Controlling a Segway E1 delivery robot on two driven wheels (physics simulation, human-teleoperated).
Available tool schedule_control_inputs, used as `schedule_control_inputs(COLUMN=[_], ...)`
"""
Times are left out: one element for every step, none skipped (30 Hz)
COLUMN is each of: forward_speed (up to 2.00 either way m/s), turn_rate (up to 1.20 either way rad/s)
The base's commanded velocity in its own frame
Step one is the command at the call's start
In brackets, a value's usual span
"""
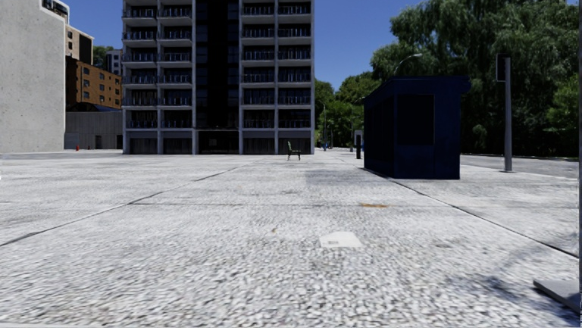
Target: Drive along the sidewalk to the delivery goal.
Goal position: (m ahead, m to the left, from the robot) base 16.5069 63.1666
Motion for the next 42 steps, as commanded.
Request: schedule_control_inputs(forward_speed=[1.78,1.78,1.78,1.78,1.78,1.78,1.72,1.67,1.66,1.66,1.64,1.64,1.63,1.62,1.43,1.43,1.43,1.43,1.42,1.41,1.41,1.41,1.41,1.41,1.41,1.41,1.41,1.40,1.40,1.38,1.36,1.36,1.34,1.32,1.31,1.29,1.29,1.28,1.27,1.27,1.27,1.27], turn_rate=[0.27,0.27,0.27,0.27,0.27,0.27,0.30,0.35,0.35,0.35,0.36,0.36,0.36,0.36,0.36,0.36,0.36,0.36,0.36,0.36,0.36,0.36,0.36,0.36,0.36,0.36,0.36,0.37,0.37,0.38,0.38,0.38,0.39,0.39,0.39,0.39,0.39,0.40,0.40,0.40,0.40,0.40])
